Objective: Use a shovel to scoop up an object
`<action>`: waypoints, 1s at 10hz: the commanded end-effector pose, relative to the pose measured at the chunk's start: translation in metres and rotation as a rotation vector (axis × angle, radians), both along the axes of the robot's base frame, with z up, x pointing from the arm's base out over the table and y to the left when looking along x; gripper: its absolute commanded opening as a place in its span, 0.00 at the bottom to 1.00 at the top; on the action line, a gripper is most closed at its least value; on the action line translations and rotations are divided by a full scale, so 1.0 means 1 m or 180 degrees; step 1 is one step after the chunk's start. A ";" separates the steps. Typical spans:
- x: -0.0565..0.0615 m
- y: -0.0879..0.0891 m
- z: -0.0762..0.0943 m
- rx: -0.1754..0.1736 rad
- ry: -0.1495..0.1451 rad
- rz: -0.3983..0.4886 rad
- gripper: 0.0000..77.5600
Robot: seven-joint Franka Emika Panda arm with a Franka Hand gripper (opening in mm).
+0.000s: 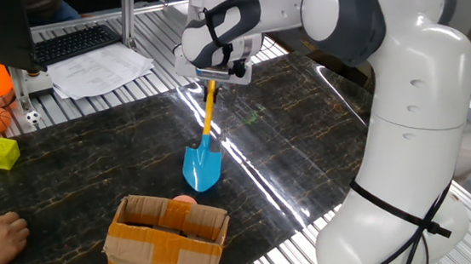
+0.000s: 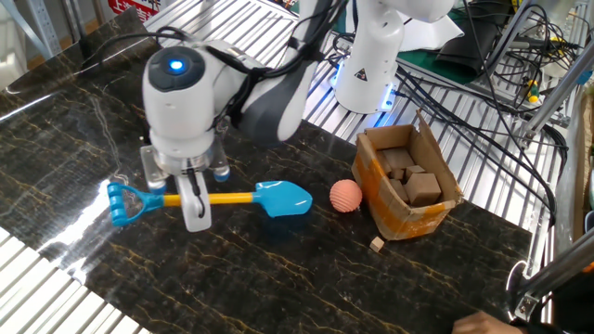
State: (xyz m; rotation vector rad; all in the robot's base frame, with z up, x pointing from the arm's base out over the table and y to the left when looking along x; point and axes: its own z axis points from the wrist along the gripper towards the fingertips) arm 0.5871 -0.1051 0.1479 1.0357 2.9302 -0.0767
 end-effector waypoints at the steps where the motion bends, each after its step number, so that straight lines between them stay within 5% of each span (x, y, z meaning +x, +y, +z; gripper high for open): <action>1: -0.007 0.009 0.003 -0.0013 -0.0018 -0.0088 0.02; 5: -0.022 0.024 0.007 -0.0020 -0.0044 -0.0137 0.02; 10: -0.024 0.030 0.002 -0.0128 -0.0133 -0.0140 0.02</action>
